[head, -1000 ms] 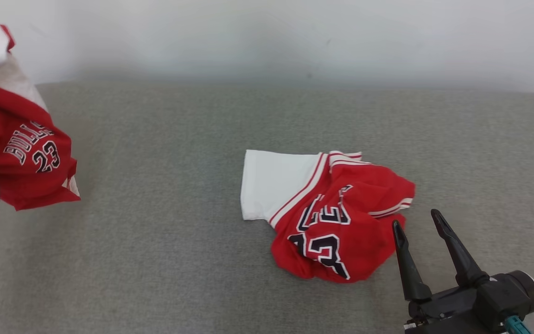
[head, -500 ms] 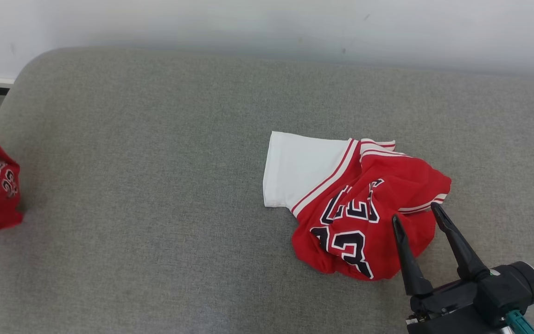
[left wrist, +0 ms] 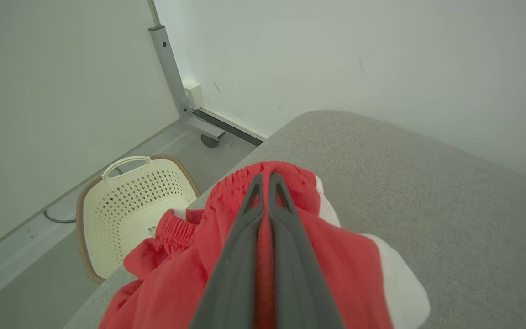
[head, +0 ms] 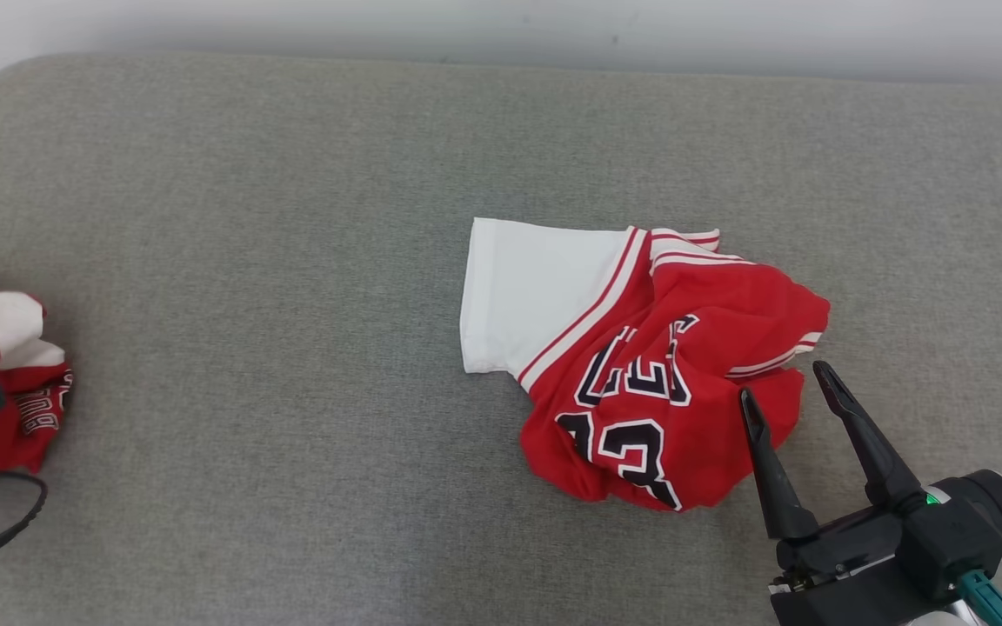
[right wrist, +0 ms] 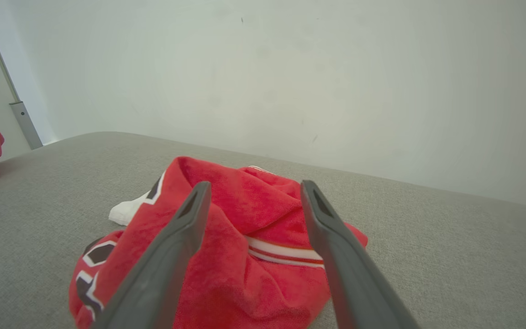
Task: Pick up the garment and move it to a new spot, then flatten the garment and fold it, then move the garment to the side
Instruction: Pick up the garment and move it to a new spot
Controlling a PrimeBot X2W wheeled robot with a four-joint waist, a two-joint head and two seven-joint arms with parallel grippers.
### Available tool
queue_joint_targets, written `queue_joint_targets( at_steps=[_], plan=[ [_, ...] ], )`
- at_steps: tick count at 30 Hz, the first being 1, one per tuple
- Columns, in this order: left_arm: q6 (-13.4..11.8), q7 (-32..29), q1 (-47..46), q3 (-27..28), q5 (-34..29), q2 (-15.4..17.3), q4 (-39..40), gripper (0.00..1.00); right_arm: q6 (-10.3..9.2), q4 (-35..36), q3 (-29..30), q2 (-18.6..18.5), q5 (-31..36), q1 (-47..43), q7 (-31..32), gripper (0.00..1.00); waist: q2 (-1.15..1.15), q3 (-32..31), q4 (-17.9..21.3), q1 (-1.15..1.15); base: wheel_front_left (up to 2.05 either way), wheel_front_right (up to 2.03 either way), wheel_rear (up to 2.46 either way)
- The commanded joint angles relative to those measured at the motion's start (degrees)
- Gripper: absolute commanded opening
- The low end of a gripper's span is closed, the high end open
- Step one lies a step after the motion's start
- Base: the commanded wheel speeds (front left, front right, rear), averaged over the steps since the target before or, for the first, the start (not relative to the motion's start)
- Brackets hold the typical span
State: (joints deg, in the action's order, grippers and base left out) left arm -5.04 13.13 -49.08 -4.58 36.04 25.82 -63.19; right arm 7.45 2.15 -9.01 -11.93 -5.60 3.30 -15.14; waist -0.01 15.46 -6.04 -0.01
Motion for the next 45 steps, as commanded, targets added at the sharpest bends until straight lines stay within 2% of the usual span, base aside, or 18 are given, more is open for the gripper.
queue_joint_targets(
  at_steps=[1,2,3,4,5,14,19,21,23,29,34,41,45],
  plan=[
    [0.2,-0.2,-0.6,0.2,0.8,0.1,-0.8,0.09,0.07,0.0,-0.1,-0.1,0.3,0.4,-0.1,1.00,0.01,0.3,0.5,0.01,0.00,0.00,0.00],
    [0.5,-0.7,-0.8,0.1,0.9,-0.1,-1.7,0.09,0.07,0.0,0.0,0.1,0.2,0.5,-0.1,1.00,0.01,0.3,0.6,0.01,0.00,0.00,0.00],
    [0.6,-0.7,-1.2,0.0,1.0,-0.1,-2.3,0.36,0.07,0.0,0.0,0.2,0.3,0.5,-0.1,1.00,0.01,0.3,0.8,0.01,0.00,0.00,0.00],
    [0.7,-0.5,-1.5,-0.3,0.7,0.0,-2.8,0.80,0.07,-0.1,0.0,0.4,0.3,0.6,-0.1,1.00,0.01,0.2,0.9,0.01,0.00,0.00,0.00],
    [0.8,-0.3,-2.0,-0.5,0.3,0.0,-3.1,1.00,0.07,-0.1,-0.1,0.5,0.3,0.7,-0.1,1.00,0.01,0.0,1.0,0.01,0.00,0.00,0.00],
    [2.0,2.0,-2.6,-2.1,-2.9,0.5,1.8,1.00,0.07,-0.8,0.0,2.5,-0.7,1.1,-0.1,1.00,0.01,-4.0,2.6,0.01,0.00,0.00,0.00],
    [2.2,2.1,3.3,-1.3,-5.6,-0.3,12.6,1.00,0.07,-1.8,0.1,3.9,-1.0,-0.1,-0.1,1.00,0.01,-8.1,4.1,0.01,0.00,0.00,0.00],
    [1.7,2.0,7.6,-1.0,-7.2,-1.3,17.7,1.00,0.07,-3.1,0.2,4.4,-1.2,-0.8,-0.1,1.00,0.01,-9.8,4.8,0.01,0.00,0.00,0.00],
    [0.5,2.0,14.7,-0.2,-9.2,-3.4,26.0,1.00,0.07,-5.1,-0.5,4.9,-1.4,-1.3,-0.1,1.00,0.01,-12.3,6.1,0.01,0.00,0.00,0.00],
    [0.2,2.0,28.6,0.5,-12.2,-8.1,39.4,1.00,0.07,-6.6,-0.6,5.8,-1.5,-2.5,-0.1,1.00,0.01,-16.3,8.8,0.01,0.00,0.00,0.00],
    [0.1,2.0,36.7,0.1,-15.1,-10.7,46.1,1.00,0.07,-6.8,-0.1,5.8,-1.0,-3.5,0.0,1.00,0.01,-18.1,10.8,0.01,0.00,0.00,0.00],
    [-2.1,2.0,47.3,-1.4,-22.7,-14.4,52.3,1.00,0.07,-6.5,0.4,5.2,-0.4,-6.2,-0.1,1.00,0.01,-20.4,13.4,0.01,0.00,0.00,0.00],
    [-1.4,2.0,51.3,-1.4,-25.6,-16.2,54.3,1.00,0.07,-5.8,0.1,5.0,-0.4,-8.1,-0.1,1.00,0.01,-21.4,14.5,0.01,0.00,0.00,0.00]
  ],
)
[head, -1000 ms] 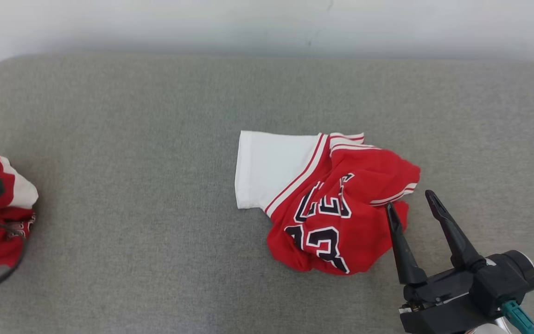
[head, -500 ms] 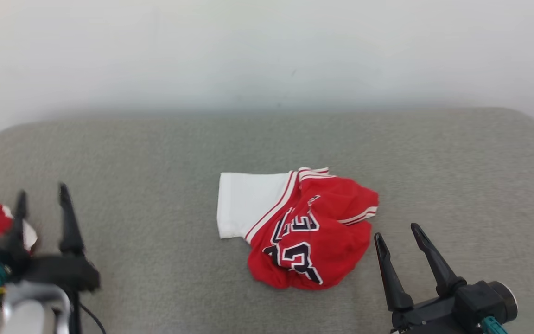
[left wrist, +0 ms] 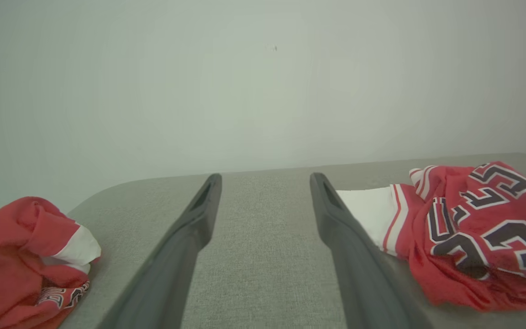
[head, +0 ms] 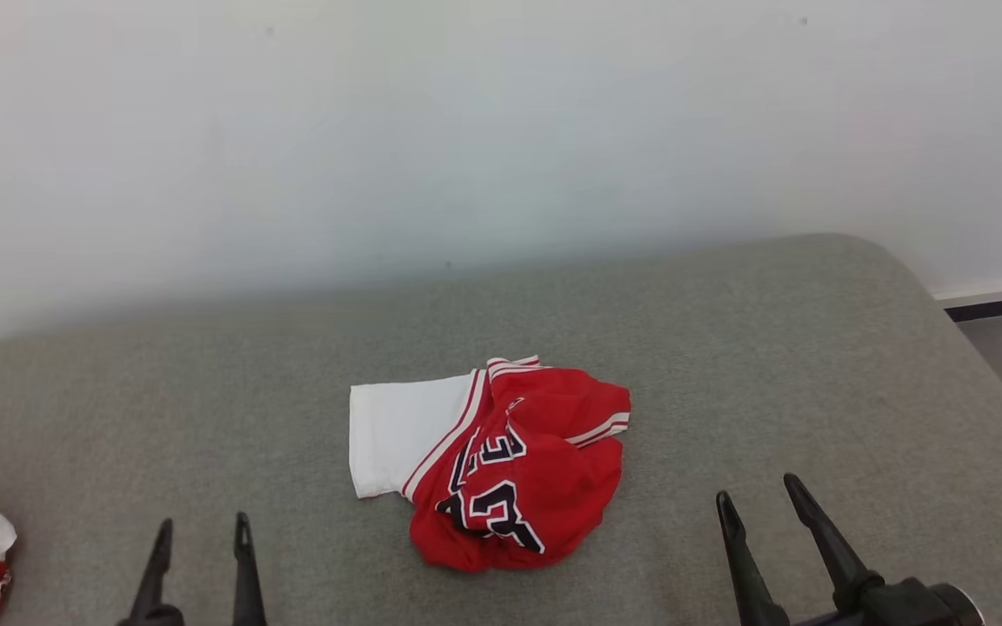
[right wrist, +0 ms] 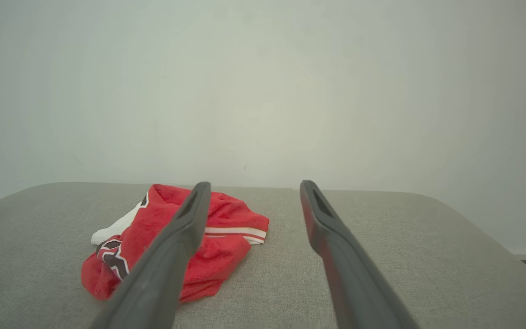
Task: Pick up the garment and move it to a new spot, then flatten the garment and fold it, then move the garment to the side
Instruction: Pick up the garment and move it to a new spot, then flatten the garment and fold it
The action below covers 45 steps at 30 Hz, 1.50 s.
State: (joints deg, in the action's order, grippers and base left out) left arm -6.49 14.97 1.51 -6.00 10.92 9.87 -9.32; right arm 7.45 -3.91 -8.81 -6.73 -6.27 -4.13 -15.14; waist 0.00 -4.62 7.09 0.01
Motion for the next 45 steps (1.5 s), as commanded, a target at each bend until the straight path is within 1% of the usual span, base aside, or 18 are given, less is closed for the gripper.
queue_joint_targets(
  at_steps=[1,7,10,14,18,21,27,45],
  plan=[
    [0.1,0.2,1.9,-0.1,-1.1,-1.0,1.1,1.00,0.07,0.4,-0.2,-0.2,0.3,-1.1,-0.1,1.00,0.00,-1.5,1.5,-0.01,0.00,0.00,0.00],
    [0.6,0.2,7.0,-0.1,-5.1,-3.2,4.4,1.00,0.07,0.1,-1.2,-0.4,-0.9,-3.9,-0.1,1.00,0.00,-3.0,2.3,-0.01,0.00,0.00,0.00],
    [0.7,0.2,9.2,0.0,-6.0,-4.0,5.0,1.00,0.07,0.2,-1.3,-0.4,-1.2,-4.7,-0.1,1.00,0.00,-3.3,2.6,-0.01,0.00,0.00,0.00],
    [2.0,0.2,11.5,-0.1,-6.6,-4.7,5.1,1.00,0.07,0.6,-0.9,-0.2,-1.3,-5.2,-0.1,1.00,0.00,-3.2,2.7,-0.01,0.00,0.00,0.00],
    [2.7,0.2,12.6,0.3,-7.1,-5.1,5.1,1.00,0.07,1.0,-0.3,-0.1,-1.2,-5.4,-0.1,1.00,0.00,-2.9,2.2,-0.01,0.00,0.00,0.00],
    [3.4,0.2,12.2,0.4,-7.3,-5.4,4.6,1.00,0.07,1.1,-0.1,-0.1,-1.2,-5.5,-0.1,1.00,0.00,-2.7,1.3,-0.01,0.00,0.00,0.00],
    [3.9,0.2,11.7,0.2,-7.7,-5.9,4.0,1.00,0.07,0.8,-0.2,-0.1,-1.4,-5.5,-0.1,1.00,0.00,-2.7,0.3,-0.01,0.00,0.00,0.00],
    [4.7,0.2,11.5,-0.2,-8.4,-6.7,2.8,1.00,0.07,0.9,-1.0,-0.6,-1.6,-6.0,-0.1,1.00,0.00,-2.7,0.0,-0.01,0.00,0.00,0.00]
  ],
)
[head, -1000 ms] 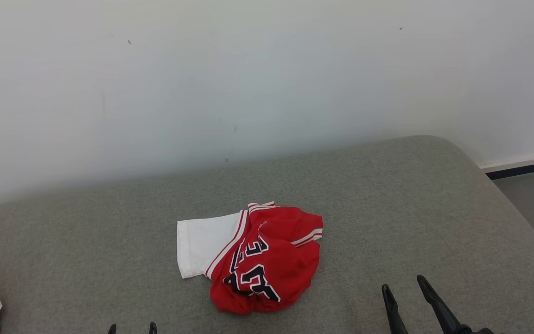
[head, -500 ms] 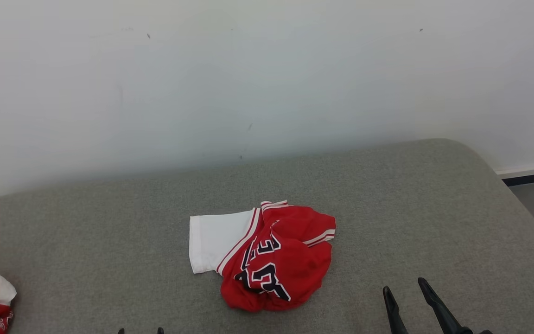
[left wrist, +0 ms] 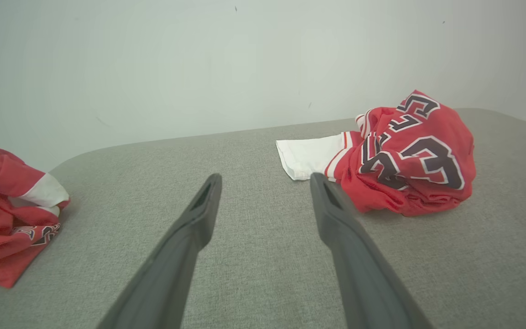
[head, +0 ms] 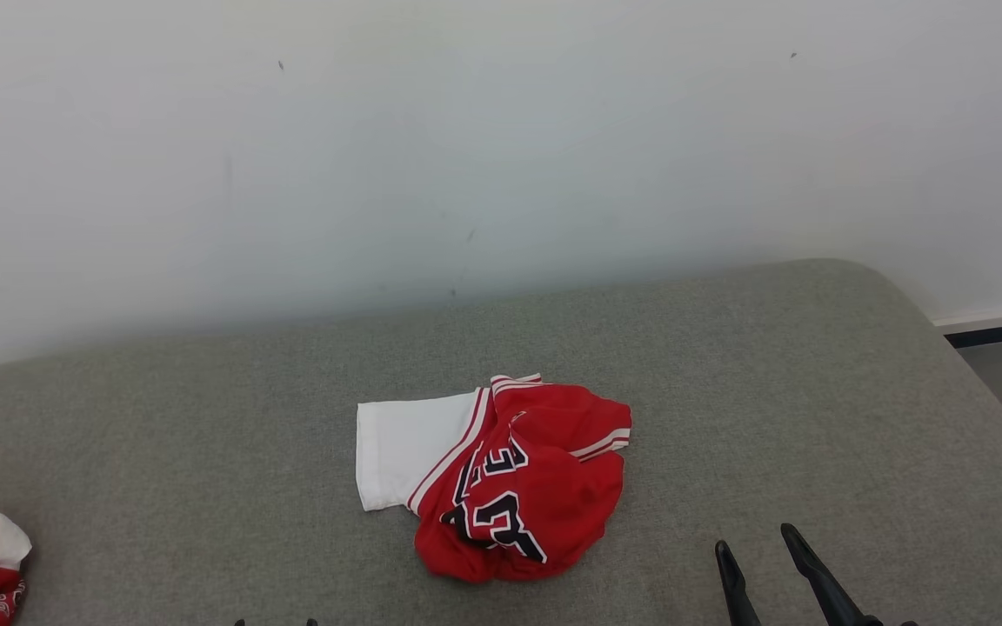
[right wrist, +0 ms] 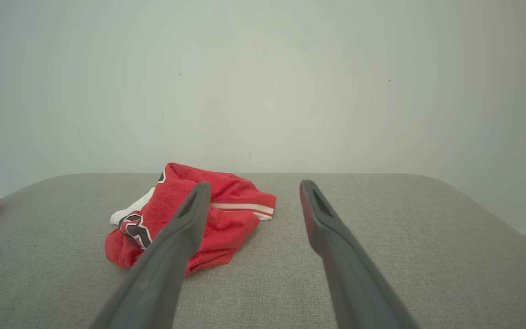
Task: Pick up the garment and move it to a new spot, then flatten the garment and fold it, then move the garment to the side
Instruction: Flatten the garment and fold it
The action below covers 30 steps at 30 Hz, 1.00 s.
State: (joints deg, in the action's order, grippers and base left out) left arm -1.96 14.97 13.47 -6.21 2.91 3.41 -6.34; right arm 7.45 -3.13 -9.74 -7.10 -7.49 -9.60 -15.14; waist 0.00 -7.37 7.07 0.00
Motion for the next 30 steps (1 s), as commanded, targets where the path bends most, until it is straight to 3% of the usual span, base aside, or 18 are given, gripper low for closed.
queue_joint_targets(
  at_steps=[1,23,30],
  plan=[
    [0.3,0.2,-0.6,0.0,-0.4,-0.2,-0.3,1.00,0.07,0.1,-0.1,-0.2,-0.4,-0.5,-0.1,1.00,0.00,0.1,0.0,0.00,0.00,0.00,0.00],
    [0.6,0.2,-2.0,-0.3,-0.5,-0.5,-0.9,1.00,0.07,-0.1,-0.4,0.1,-0.5,0.3,0.0,1.00,0.00,1.6,-1.3,0.00,0.00,0.00,0.00],
    [4.1,0.2,-9.5,-1.2,-1.5,1.6,-4.9,1.00,0.07,-0.4,-0.9,-0.2,-0.9,1.5,0.0,1.00,0.00,4.0,-1.5,0.00,0.00,0.00,0.00]
  ],
)
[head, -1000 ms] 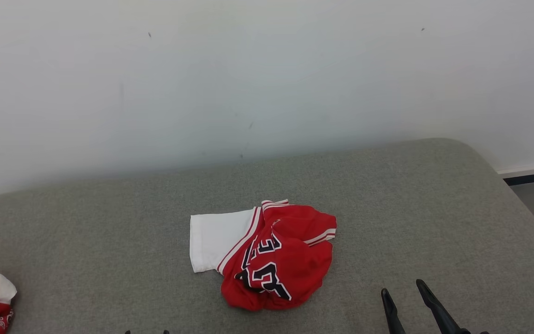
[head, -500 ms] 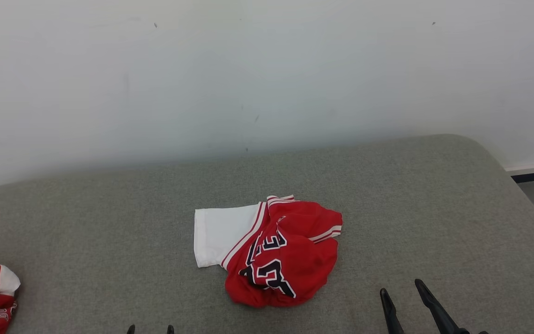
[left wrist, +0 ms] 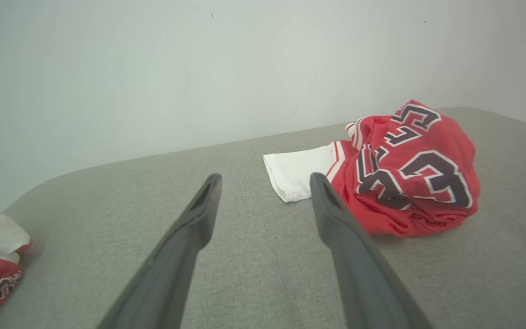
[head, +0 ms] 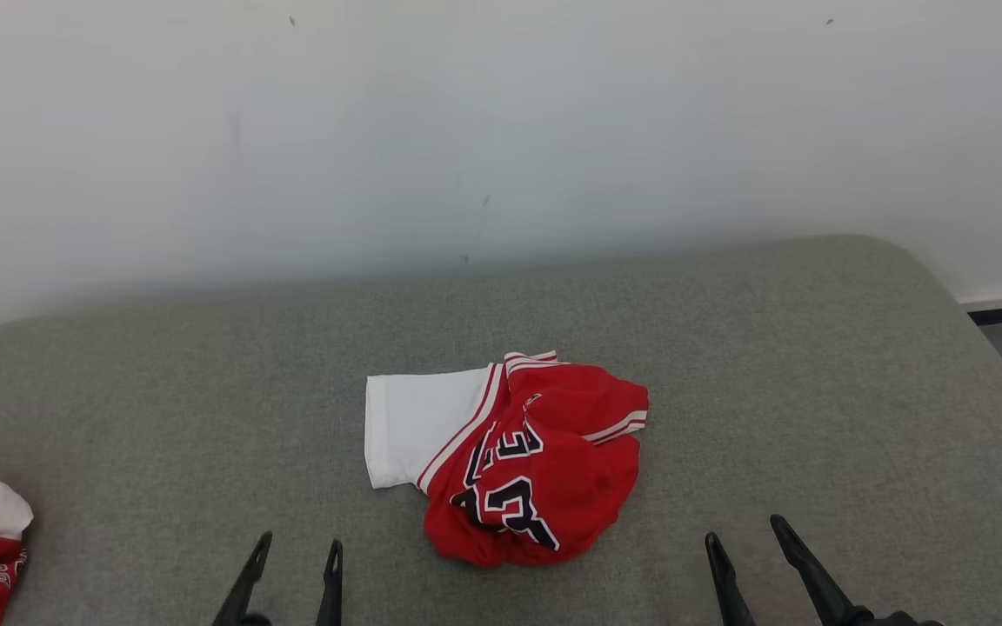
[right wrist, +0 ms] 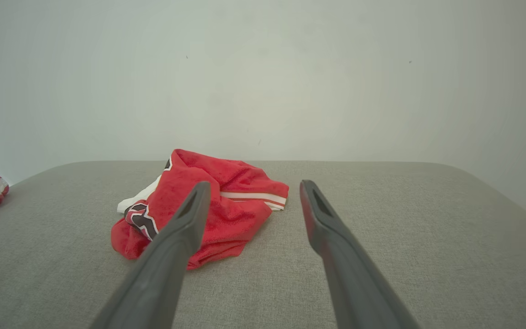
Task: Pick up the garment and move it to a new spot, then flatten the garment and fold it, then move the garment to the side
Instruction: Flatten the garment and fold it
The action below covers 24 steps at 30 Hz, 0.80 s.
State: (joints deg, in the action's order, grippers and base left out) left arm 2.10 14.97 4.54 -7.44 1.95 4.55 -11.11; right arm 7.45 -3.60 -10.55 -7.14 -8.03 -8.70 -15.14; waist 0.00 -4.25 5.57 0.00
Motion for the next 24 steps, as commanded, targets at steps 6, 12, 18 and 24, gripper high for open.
queue_joint_targets(
  at_steps=[6,12,18,24],
  plan=[
    [2.6,0.2,-14.6,-1.6,-0.9,1.3,-10.1,1.00,0.07,-0.6,-1.9,-1.0,-1.4,3.0,0.0,1.00,0.00,4.6,1.7,0.00,0.00,0.00,0.00],
    [4.3,0.2,-29.4,-3.5,0.0,0.8,-22.2,1.00,0.07,-0.3,-3.1,-2.2,-1.6,6.6,0.0,1.00,0.00,9.9,4.9,0.00,0.00,0.00,0.00],
    [4.9,-3.1,-44.1,-5.3,0.8,0.2,-36.3,1.00,0.07,-0.1,-4.0,-2.0,-1.5,9.9,0.0,1.00,0.00,15.4,7.5,0.00,0.00,0.00,0.00],
    [5.2,-11.5,-55.2,-6.7,2.3,-0.5,-48.2,1.00,0.07,0.2,-4.2,-0.8,-1.3,11.8,0.0,1.00,0.00,19.5,9.2,0.00,0.00,0.00,0.00]
  ],
)
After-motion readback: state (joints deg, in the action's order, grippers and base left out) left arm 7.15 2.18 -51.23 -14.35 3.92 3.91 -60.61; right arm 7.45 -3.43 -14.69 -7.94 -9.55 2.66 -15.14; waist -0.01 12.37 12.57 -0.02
